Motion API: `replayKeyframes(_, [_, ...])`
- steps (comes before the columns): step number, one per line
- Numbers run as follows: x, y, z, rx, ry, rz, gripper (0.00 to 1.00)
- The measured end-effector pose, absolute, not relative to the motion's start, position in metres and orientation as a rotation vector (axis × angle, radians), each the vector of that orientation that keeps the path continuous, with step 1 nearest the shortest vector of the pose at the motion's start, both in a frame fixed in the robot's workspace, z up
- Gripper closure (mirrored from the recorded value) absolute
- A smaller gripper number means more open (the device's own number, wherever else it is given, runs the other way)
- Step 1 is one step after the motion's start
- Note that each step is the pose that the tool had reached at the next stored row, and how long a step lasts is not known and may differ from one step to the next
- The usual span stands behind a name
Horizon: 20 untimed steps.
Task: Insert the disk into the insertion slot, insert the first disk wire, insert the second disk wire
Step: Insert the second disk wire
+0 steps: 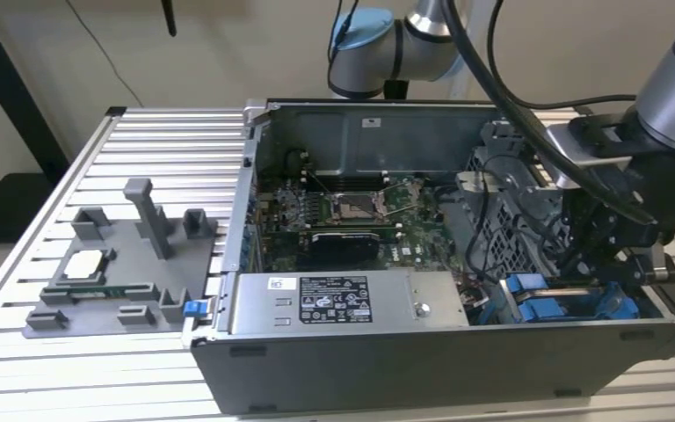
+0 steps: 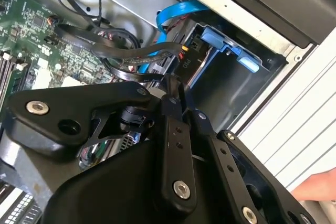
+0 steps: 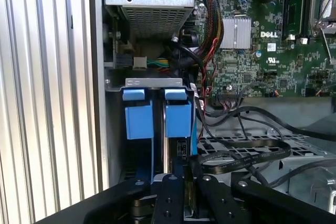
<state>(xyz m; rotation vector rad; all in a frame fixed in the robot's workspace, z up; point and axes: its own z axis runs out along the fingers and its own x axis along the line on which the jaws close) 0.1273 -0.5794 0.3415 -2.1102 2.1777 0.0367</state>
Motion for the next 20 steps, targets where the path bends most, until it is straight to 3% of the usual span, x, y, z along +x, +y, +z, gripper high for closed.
replayKeyframes(20, [0.1283,-0.5794,0.3341,-2.108,2.177,0.039,1.0])
